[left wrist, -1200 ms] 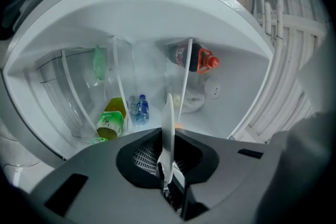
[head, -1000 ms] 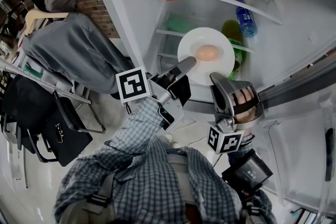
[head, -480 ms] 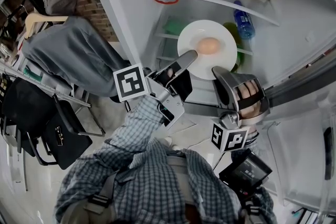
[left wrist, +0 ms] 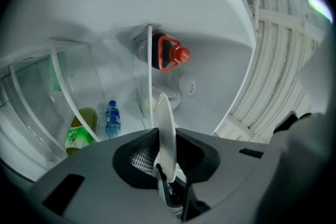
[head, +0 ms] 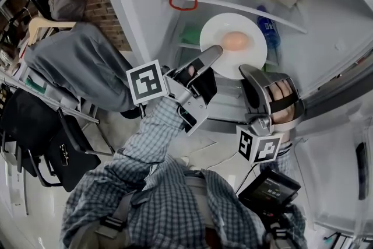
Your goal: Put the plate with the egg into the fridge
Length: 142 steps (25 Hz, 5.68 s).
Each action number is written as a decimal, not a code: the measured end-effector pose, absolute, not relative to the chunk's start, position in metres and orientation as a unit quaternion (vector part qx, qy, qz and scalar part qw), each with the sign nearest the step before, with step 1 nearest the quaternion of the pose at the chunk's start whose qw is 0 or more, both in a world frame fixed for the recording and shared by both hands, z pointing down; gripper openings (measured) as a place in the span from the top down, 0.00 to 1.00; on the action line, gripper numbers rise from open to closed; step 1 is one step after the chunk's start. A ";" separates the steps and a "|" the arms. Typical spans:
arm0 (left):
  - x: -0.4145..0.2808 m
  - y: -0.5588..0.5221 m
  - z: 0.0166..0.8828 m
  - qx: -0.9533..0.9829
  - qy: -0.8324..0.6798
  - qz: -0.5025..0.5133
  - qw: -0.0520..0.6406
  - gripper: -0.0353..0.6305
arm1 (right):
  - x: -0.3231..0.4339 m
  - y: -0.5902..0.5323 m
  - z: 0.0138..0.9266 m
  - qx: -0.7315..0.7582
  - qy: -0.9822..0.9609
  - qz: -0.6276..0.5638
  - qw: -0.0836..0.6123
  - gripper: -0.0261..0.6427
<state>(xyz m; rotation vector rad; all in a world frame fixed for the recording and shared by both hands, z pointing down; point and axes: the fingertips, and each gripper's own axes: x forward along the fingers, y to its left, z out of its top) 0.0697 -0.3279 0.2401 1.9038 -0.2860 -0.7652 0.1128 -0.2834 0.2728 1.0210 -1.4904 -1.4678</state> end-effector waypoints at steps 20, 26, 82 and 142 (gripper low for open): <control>0.086 -0.364 0.208 0.816 -0.104 -0.321 0.470 0.87 | 0.130 -0.324 0.244 0.421 -0.572 -0.574 0.407 0.93; 0.089 -0.371 0.201 0.832 -0.091 -0.320 0.443 0.82 | 0.132 -0.334 0.243 0.427 -0.575 -0.564 0.411 0.93; 0.094 -0.360 0.210 0.887 -0.127 -0.257 0.362 0.73 | 0.161 -0.394 0.225 0.431 -0.545 -0.526 0.491 0.93; 0.105 -0.363 0.204 0.906 -0.133 -0.249 0.314 0.73 | 0.140 -0.416 0.211 0.443 -0.600 -0.504 0.436 0.87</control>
